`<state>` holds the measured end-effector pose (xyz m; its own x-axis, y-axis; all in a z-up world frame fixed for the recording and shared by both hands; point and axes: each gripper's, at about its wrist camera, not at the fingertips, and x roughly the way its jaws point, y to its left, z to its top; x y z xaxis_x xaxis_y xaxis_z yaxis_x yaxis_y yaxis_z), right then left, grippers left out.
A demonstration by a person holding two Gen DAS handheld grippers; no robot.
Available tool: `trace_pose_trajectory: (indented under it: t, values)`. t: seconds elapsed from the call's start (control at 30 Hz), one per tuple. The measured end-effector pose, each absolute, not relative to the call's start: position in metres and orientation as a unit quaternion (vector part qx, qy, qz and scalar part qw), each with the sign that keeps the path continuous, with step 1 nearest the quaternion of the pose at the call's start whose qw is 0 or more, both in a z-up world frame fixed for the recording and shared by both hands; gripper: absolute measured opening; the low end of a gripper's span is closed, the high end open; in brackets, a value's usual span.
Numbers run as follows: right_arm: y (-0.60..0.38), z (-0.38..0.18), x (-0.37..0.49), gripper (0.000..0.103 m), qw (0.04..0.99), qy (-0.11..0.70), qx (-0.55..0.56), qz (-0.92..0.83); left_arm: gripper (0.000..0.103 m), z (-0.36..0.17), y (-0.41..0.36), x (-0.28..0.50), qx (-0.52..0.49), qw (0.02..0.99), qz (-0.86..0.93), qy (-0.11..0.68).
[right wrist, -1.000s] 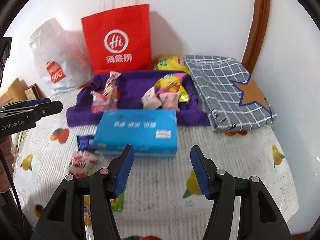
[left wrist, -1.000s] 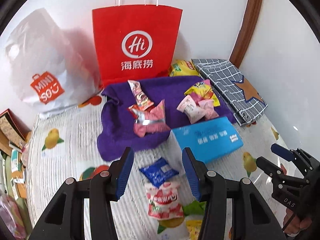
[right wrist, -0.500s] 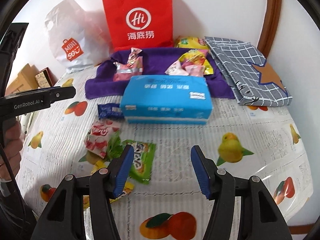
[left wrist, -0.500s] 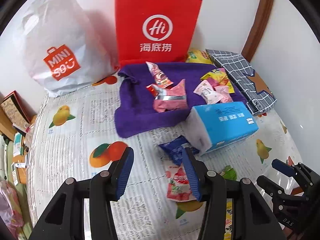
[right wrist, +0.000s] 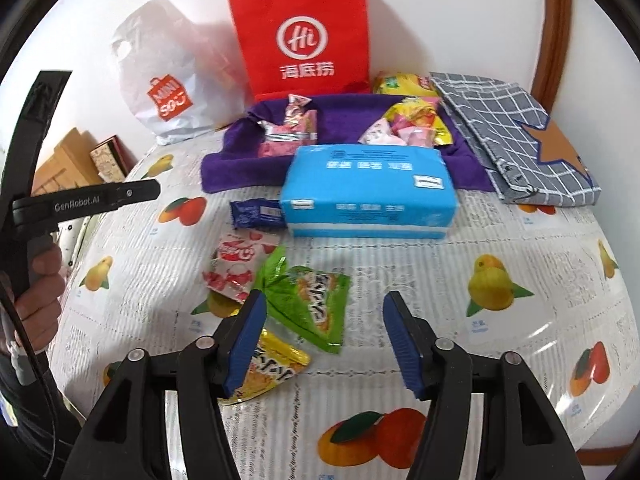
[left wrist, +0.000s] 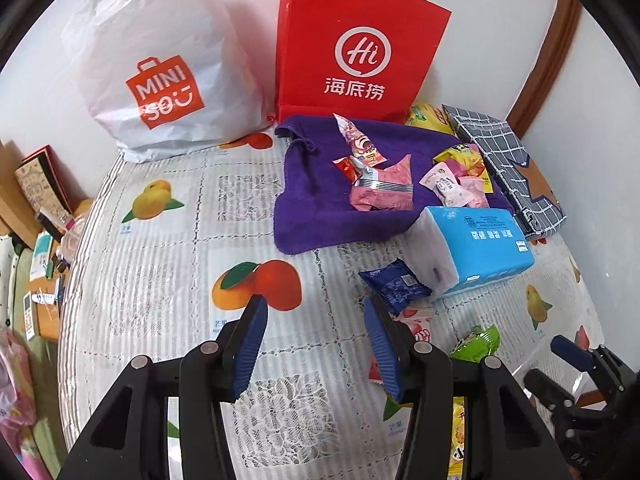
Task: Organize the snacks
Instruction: 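Grasp the pink fruit-jelly bag with the left gripper while the right grasps the green snack bag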
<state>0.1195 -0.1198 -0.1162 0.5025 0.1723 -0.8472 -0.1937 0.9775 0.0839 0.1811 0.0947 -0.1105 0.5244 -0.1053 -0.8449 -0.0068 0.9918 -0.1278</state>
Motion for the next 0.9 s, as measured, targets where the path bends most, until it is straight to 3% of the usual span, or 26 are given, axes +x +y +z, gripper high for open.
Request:
trace_pose_trajectory:
  t: [0.73,0.9]
  values:
    - [-0.077,-0.188,0.16,0.066,0.842,0.508,-0.09,0.16,0.048,-0.144,0.105,0.178,-0.064,0.852,-0.017,0.52]
    - [-0.087,-0.185,0.163,0.055,0.849,0.5,-0.078,0.155,0.048,-0.145,0.107,0.177,-0.068,0.851,-0.016,0.52]
